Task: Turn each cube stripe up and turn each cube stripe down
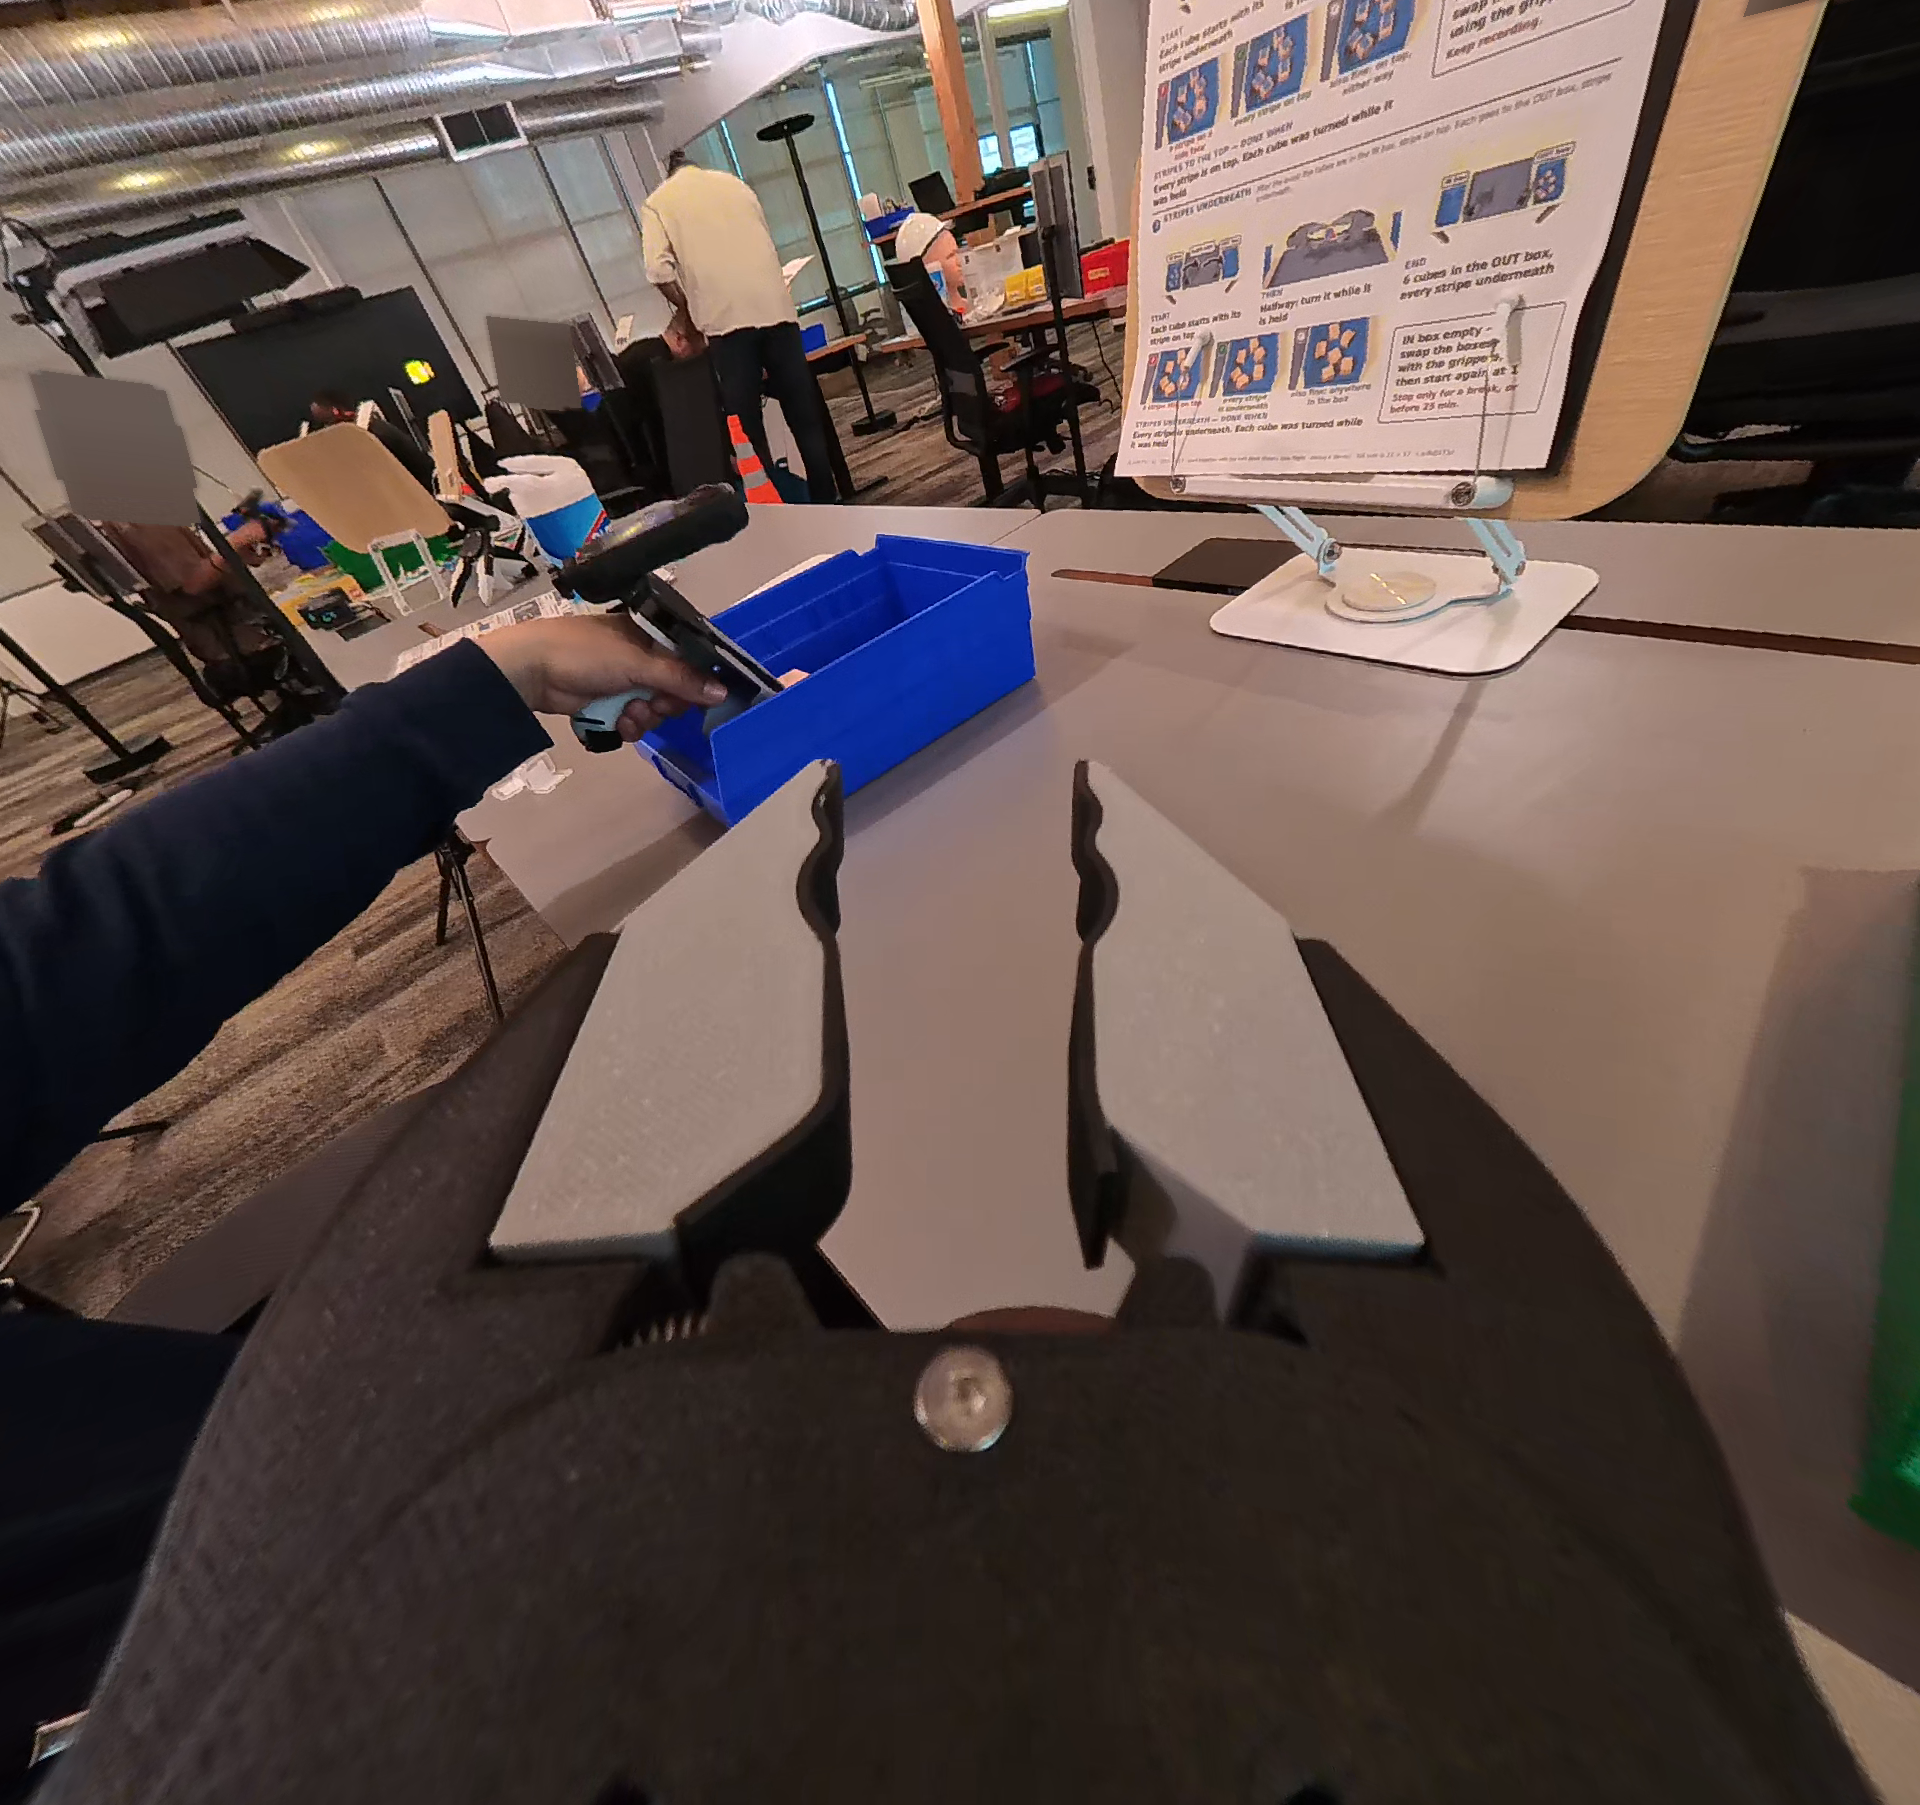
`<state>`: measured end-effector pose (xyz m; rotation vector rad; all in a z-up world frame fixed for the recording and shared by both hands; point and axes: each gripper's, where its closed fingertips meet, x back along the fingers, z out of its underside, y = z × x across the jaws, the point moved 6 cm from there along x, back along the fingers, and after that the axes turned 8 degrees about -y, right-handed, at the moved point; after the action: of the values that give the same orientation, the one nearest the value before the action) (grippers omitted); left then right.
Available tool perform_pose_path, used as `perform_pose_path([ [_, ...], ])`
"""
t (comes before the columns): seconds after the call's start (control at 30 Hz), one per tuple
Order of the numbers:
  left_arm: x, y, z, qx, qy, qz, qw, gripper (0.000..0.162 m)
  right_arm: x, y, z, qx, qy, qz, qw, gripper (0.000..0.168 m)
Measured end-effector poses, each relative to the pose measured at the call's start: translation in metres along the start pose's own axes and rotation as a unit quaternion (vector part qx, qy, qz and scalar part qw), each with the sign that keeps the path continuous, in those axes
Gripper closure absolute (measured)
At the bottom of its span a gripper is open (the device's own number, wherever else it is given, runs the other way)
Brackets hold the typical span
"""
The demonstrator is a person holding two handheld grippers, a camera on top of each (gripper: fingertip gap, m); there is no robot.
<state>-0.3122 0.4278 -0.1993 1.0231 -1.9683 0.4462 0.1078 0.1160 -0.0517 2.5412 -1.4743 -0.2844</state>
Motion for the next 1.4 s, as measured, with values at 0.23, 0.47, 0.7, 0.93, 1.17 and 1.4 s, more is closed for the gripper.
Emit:
perform_pose_path([
  [0.23,0.004,-0.011,0.005,-0.018,-0.01,0.01,1.0,0.111,-0.004,0.001,0.003,0.002,0.006,-0.002,1.0,0.127],
  [0.47,0.001,-0.01,0.004,-0.007,-0.011,0.022,1.0,0.112,-0.001,0.003,0.002,0.007,0.004,0.001,1.0,0.127],
  [0.7,-0.005,-0.007,0.007,0.049,-0.013,0.04,0.998,0.108,0.0,0.0,0.0,0.003,0.001,0.0,1.0,0.127],
  [0.93,-0.005,-0.007,0.007,0.033,-0.034,0.049,0.998,0.109,0.0,0.004,0.0,0.011,0.001,-0.001,1.0,0.127],
  [1.17,0.012,-0.002,-0.001,-0.027,-0.102,0.014,0.994,0.111,0.004,0.002,-0.003,0.009,-0.006,0.003,1.0,0.127],
  [1.4,0.048,0.0,-0.01,-0.015,-0.211,0.032,0.977,0.111,-0.012,0.004,0.011,0.001,0.019,-0.007,1.0,0.127],
])
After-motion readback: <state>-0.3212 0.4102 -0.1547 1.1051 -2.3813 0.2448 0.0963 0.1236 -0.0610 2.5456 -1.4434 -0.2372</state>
